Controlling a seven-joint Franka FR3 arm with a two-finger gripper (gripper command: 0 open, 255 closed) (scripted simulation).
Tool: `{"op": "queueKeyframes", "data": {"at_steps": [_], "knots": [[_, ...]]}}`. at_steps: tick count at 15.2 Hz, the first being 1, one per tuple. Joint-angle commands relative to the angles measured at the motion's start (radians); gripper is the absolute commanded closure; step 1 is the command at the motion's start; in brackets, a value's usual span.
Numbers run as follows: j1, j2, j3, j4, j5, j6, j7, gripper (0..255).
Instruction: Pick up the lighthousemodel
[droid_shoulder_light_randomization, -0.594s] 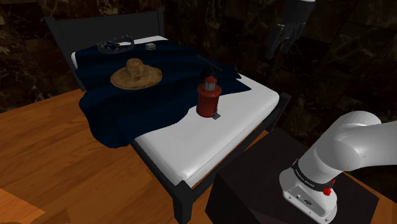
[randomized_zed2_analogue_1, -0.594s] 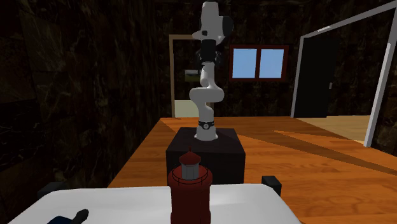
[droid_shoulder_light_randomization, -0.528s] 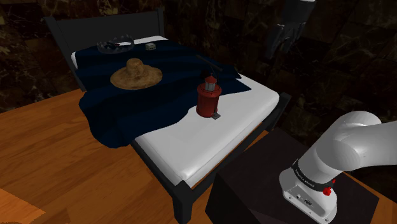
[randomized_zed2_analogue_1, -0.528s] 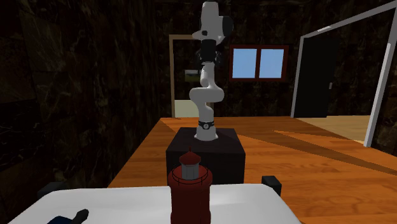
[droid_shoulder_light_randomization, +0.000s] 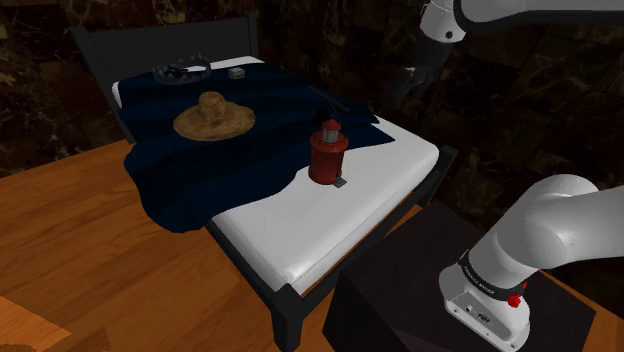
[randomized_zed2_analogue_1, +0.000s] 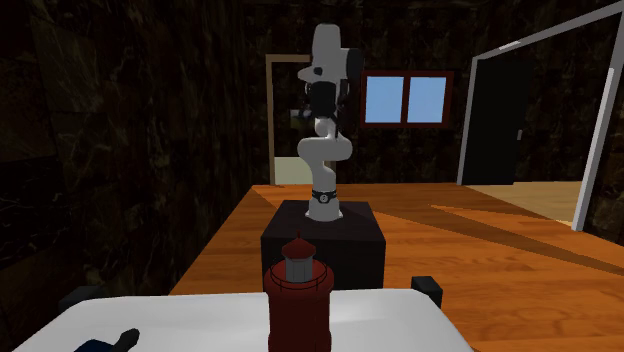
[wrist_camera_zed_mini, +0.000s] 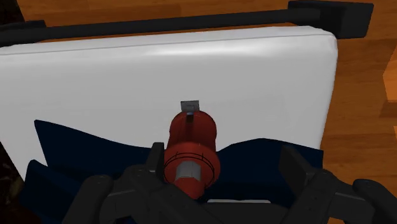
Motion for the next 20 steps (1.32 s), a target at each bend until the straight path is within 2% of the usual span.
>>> {"op": "queueKeyframes", "data": {"at_steps": [1, 10, 15, 20], "knots": [[-0.001, 0.035, -0.005, -0.035, -0.009, 0.107, -0.013, 0], [-0.009, 0.288, -0.028, -0.092, -0.05, 0.568, -0.064, 0], [-0.016, 0.476, -0.038, -0.052, -0.072, 0.8, -0.086, 0], [-0.023, 0.677, -0.043, 0.037, -0.094, 0.995, -0.105, 0]]}}
